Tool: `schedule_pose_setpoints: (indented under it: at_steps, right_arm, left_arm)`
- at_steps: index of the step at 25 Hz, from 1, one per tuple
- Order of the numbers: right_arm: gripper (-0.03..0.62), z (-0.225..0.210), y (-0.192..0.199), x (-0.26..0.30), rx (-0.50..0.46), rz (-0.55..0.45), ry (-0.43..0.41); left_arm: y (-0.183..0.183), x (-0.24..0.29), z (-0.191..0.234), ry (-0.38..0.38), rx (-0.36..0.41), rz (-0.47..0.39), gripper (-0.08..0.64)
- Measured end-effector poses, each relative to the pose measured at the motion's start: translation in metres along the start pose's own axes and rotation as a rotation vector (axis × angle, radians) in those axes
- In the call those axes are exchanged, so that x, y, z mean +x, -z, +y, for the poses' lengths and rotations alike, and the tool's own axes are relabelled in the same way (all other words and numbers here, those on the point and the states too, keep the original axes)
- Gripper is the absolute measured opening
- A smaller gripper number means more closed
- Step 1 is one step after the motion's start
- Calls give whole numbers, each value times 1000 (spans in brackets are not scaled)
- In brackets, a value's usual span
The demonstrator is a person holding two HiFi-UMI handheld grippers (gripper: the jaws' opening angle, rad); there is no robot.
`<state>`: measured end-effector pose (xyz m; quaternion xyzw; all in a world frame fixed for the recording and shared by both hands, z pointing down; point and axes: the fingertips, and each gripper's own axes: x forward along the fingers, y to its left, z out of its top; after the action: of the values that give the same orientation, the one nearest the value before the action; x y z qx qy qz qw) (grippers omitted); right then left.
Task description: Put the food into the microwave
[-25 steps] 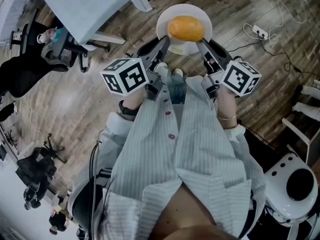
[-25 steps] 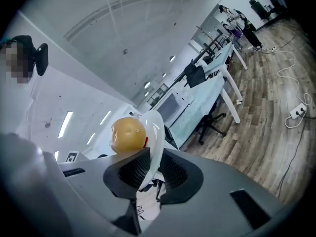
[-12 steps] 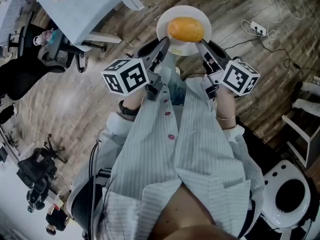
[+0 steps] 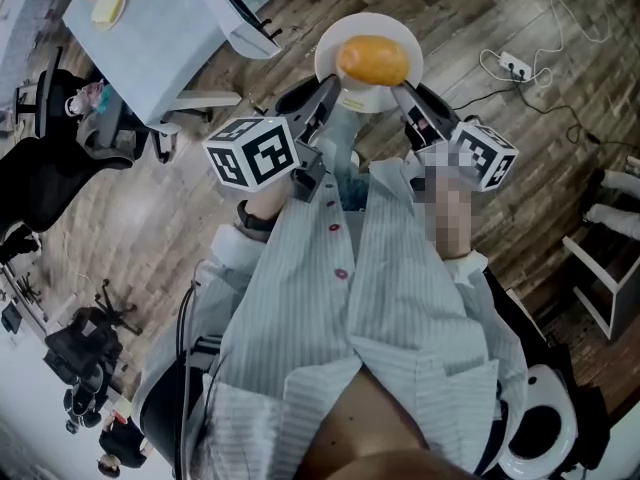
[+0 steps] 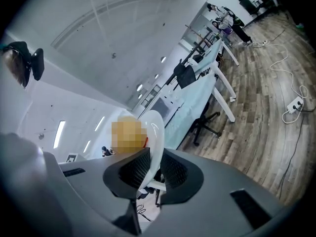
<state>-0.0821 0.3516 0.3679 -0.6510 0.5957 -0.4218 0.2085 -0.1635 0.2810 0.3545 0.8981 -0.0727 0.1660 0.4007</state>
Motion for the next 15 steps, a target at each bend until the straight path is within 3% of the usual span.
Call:
schedule_pose_setpoints:
  at_steps: [8, 15]
  right_arm:
    - [81, -33, -93, 80, 14, 28, 20]
    - [81, -25, -102, 84, -15, 14, -11]
  left_arm:
    - [-91, 80, 35, -7, -21, -7, 55]
    - [-101, 78, 32, -5, 3, -46, 55]
